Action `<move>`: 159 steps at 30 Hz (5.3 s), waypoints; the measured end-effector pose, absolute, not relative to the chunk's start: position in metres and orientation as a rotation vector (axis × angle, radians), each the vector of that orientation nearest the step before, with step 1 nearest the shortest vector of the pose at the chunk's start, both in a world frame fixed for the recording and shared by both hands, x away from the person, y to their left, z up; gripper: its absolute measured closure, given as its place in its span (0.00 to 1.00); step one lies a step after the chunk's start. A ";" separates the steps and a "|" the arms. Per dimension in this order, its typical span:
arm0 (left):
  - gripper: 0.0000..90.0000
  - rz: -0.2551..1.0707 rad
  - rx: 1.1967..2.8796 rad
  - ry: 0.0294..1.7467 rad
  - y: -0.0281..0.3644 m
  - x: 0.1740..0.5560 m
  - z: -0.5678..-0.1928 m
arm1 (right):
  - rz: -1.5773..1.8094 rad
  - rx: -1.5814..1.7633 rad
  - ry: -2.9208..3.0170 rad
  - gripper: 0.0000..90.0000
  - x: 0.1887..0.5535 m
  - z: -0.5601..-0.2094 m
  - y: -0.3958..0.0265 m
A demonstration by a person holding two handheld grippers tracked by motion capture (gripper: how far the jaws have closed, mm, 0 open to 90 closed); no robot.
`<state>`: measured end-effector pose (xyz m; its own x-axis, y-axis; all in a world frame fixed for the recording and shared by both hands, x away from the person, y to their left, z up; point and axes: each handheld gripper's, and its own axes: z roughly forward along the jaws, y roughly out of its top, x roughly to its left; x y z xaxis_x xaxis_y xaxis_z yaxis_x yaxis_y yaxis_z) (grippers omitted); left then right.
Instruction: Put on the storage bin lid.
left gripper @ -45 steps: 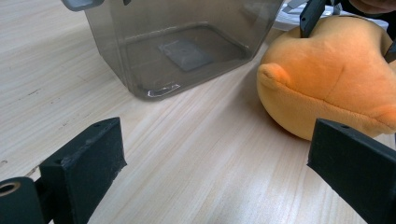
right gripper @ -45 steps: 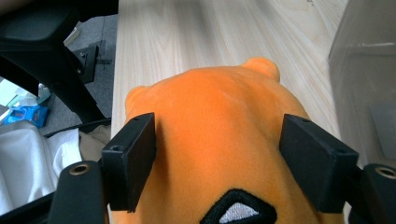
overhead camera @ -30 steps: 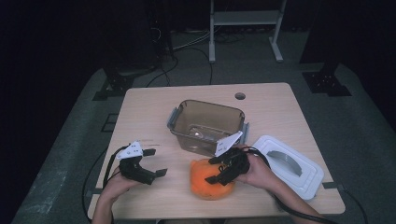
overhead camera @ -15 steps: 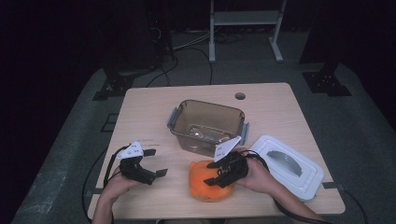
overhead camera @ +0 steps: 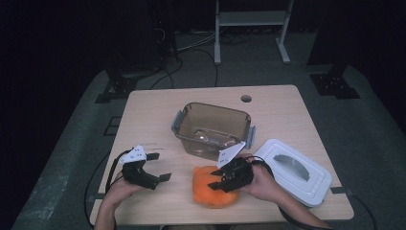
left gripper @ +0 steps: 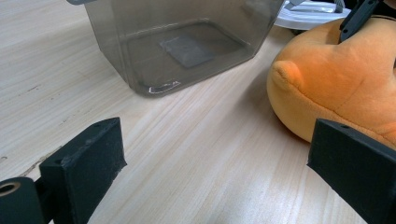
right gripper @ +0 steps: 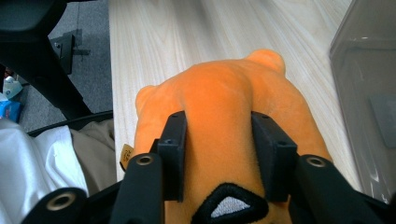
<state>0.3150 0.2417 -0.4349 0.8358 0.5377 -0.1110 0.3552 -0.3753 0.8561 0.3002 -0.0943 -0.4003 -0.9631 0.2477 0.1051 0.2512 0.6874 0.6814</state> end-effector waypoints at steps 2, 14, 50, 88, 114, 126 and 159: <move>0.03 0.228 2.003 0.660 0.242 0.315 -0.435 | -1.162 -0.432 -2.880 0.67 0.300 -0.400 -0.094; 0.03 0.229 1.997 0.677 0.246 0.316 -0.437 | -1.175 -0.478 -2.791 0.73 0.308 -0.390 -0.096; 0.03 0.234 1.986 0.678 0.247 0.315 -0.436 | -1.407 -0.443 -2.752 0.73 0.337 -0.267 -0.104; 0.03 0.224 1.974 0.669 0.247 0.315 -0.436 | -1.386 -0.652 -2.746 0.73 0.432 -0.272 -0.104; 0.03 0.217 1.988 0.658 0.245 0.315 -0.437 | -1.343 -0.748 -2.729 0.73 0.456 -0.298 -0.108; 0.03 0.219 1.987 0.656 0.244 0.315 -0.436 | -1.336 -0.783 -2.718 0.73 0.464 -0.307 -0.107; 0.03 0.216 1.986 0.652 0.244 0.315 -0.436 | -1.258 -0.818 -2.701 0.72 0.477 -0.341 -0.093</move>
<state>0.3155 0.2443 -0.4359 0.8392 0.5301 -0.1215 0.3530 -0.3611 0.8631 0.4767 -0.0931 -0.3407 -0.8585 0.4419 0.2603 0.4836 0.5287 0.6976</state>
